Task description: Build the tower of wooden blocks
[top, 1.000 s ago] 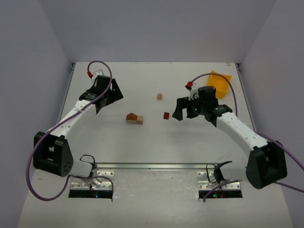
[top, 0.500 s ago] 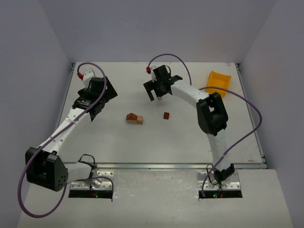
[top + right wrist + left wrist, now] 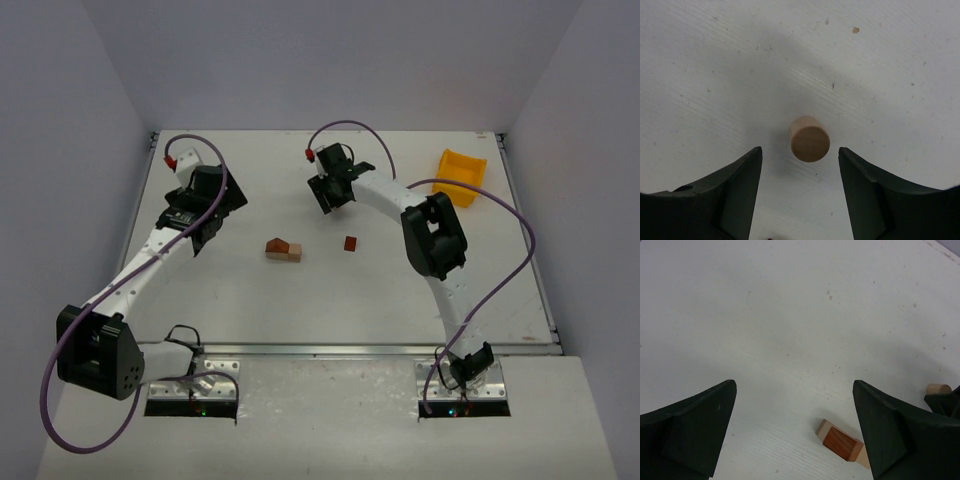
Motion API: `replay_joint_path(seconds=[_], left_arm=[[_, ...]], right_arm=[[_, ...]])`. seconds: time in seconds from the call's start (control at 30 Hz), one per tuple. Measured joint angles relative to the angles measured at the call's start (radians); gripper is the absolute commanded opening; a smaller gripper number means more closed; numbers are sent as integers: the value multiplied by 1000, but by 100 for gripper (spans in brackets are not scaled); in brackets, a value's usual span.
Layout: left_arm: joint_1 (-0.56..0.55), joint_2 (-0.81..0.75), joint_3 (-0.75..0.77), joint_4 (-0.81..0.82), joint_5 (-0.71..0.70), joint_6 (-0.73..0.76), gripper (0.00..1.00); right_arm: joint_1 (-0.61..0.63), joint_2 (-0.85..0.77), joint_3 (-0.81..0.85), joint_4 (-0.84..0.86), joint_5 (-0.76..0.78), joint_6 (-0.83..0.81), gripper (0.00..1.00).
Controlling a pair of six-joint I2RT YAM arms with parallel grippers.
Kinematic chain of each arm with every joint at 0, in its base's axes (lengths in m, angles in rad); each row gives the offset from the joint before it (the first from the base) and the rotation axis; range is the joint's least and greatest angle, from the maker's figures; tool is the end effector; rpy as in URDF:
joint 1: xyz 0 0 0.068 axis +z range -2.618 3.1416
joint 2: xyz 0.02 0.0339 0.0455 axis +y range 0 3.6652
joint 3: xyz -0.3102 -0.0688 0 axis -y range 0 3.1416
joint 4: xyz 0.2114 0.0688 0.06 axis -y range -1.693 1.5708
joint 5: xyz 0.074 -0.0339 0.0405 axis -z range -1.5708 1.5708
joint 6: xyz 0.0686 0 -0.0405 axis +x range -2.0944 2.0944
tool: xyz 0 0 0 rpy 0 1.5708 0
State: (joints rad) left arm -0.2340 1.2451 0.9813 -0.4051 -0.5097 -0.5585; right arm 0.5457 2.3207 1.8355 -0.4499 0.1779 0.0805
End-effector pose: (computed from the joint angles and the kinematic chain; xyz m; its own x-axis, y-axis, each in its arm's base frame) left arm 0.2466 -0.0244 0.3272 -0.4215 -0.3750 -0.8256 -0.4638 0.8715 -0.1591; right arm 0.4597 0.2649 0.1811 -0.7194 -0.3442 -0.6033 -0.3643 0.9265 -0.0942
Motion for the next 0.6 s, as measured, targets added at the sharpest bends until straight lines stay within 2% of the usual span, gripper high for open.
replay_joint_path(seconds=[0.07,0.23,0.53,0.6], left_arm=[[0,1,0,2,0,0,100],[0,1,0,6,0,0,100],[0,5,0,5,-4,-6,100],[0,5,0,5,-4,-8,100]], right_arm=[[0,0,0,1,6,0,56],[0,0,0,3,24,-2,54],[0,1,0,4,31,-2,45],[0,3,0,4,30,-2,40]])
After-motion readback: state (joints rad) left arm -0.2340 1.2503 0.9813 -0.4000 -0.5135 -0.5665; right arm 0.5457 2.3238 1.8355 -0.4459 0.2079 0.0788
